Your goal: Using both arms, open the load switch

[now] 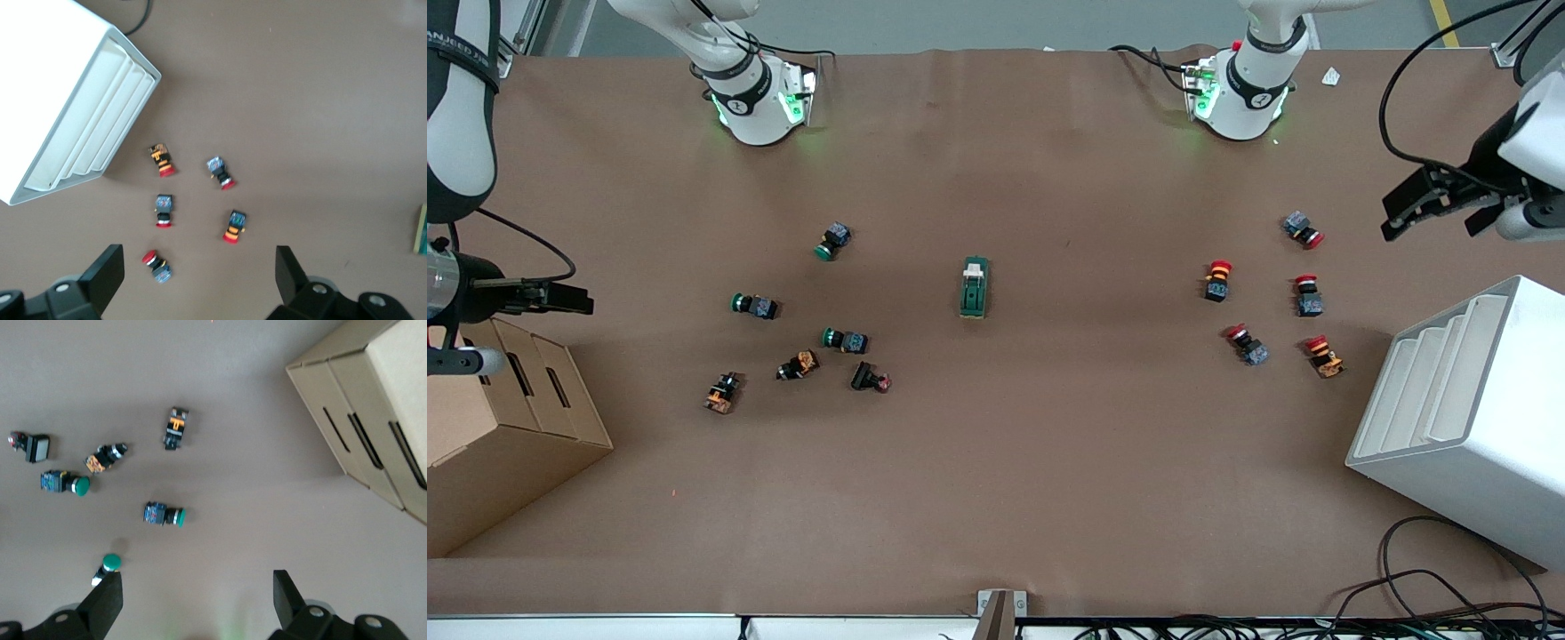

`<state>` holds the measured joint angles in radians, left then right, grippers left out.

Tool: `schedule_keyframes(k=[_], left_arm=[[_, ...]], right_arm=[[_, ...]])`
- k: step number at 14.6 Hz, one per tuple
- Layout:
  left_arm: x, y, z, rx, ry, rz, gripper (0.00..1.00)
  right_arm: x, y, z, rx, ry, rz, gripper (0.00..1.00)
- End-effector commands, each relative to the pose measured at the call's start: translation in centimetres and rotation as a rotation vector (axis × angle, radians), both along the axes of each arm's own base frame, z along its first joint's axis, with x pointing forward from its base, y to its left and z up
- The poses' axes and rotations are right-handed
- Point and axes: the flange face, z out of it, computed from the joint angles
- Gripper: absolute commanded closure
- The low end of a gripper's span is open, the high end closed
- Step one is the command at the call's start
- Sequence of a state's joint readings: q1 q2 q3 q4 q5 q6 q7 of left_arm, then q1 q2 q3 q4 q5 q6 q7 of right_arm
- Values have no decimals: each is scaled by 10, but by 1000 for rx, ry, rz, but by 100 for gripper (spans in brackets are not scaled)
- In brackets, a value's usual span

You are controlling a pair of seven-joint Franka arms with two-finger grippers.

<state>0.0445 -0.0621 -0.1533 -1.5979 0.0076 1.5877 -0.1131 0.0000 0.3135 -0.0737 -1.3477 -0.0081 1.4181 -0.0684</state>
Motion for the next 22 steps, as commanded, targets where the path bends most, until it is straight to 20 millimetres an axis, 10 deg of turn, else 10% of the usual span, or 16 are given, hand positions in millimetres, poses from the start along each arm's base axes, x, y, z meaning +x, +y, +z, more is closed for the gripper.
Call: schedule_keyframes(k=[1, 13, 22], left_arm=[[-32, -3, -2, 4, 19, -37, 0], [-22, 4, -1, -17, 47, -55, 0], [-3, 2, 2, -17, 34, -66, 0]], right_arm=[[-13, -2, 22, 4, -9, 7, 0], [-99, 1, 68, 12, -119, 12, 0], [-119, 1, 101, 2, -167, 22, 0]])
